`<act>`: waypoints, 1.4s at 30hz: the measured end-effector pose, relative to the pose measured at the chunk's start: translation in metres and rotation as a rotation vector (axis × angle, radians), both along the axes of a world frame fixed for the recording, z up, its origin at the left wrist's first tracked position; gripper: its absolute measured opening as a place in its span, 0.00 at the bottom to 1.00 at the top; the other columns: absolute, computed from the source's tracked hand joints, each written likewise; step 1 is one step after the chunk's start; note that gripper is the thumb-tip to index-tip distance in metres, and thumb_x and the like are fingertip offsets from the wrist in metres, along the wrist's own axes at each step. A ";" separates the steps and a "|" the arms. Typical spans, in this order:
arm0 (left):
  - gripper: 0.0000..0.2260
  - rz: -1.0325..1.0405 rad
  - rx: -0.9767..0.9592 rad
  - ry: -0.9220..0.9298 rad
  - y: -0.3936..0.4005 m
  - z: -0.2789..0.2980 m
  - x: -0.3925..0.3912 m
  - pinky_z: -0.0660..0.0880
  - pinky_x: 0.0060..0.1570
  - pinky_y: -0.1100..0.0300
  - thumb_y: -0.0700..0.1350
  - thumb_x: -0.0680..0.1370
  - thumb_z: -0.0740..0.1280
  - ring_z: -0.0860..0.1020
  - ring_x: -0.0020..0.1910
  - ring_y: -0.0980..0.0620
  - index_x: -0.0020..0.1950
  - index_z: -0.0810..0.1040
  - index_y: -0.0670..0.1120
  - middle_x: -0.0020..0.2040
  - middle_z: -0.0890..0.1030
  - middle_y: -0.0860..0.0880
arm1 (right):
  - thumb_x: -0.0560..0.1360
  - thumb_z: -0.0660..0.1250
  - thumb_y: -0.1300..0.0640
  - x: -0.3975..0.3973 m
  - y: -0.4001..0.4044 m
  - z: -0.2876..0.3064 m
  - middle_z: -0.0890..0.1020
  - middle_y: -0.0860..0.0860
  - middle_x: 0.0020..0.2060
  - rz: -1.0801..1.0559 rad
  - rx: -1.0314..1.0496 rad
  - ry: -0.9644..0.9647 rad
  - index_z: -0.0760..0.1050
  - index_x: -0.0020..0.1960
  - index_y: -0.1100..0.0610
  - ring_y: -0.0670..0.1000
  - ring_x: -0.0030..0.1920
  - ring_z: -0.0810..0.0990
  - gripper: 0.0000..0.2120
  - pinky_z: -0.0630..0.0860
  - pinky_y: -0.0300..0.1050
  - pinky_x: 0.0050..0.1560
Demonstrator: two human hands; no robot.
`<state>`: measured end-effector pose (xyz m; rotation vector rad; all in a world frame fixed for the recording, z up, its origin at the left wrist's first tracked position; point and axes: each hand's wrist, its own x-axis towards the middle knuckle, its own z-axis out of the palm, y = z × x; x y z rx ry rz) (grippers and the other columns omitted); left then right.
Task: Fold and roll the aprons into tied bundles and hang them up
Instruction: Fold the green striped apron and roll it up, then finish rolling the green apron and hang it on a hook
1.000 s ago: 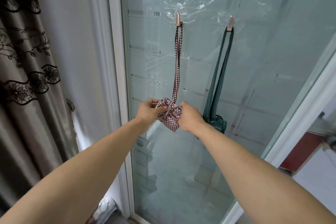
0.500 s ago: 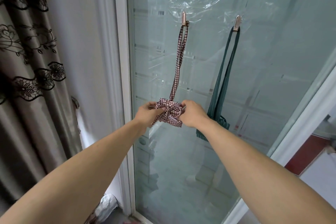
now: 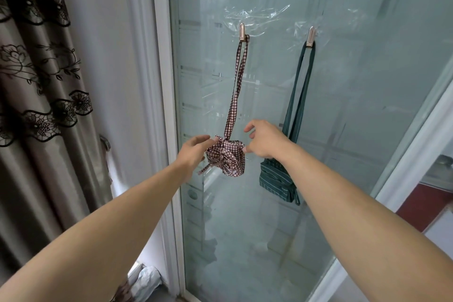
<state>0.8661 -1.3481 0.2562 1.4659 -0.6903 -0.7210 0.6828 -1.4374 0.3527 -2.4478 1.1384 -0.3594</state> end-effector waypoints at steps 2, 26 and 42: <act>0.24 0.011 0.008 -0.017 0.001 0.002 -0.002 0.73 0.65 0.52 0.57 0.75 0.75 0.77 0.64 0.49 0.67 0.78 0.49 0.64 0.81 0.51 | 0.73 0.78 0.55 0.000 0.001 0.000 0.77 0.54 0.67 0.009 -0.004 -0.014 0.73 0.70 0.52 0.55 0.63 0.78 0.28 0.77 0.48 0.61; 0.26 0.786 0.187 0.164 0.316 -0.075 -0.023 0.76 0.47 0.57 0.61 0.68 0.75 0.82 0.48 0.50 0.59 0.83 0.45 0.49 0.86 0.48 | 0.73 0.74 0.55 0.116 0.260 -0.098 0.84 0.45 0.42 0.986 0.163 0.024 0.79 0.42 0.45 0.47 0.44 0.82 0.06 0.80 0.44 0.46; 0.10 1.747 0.390 0.432 0.846 -0.168 -0.413 0.76 0.46 0.57 0.52 0.79 0.71 0.80 0.46 0.48 0.51 0.83 0.46 0.47 0.83 0.47 | 0.75 0.74 0.59 -0.092 0.822 -0.239 0.86 0.53 0.43 1.850 0.298 0.560 0.81 0.48 0.53 0.49 0.37 0.86 0.04 0.75 0.35 0.32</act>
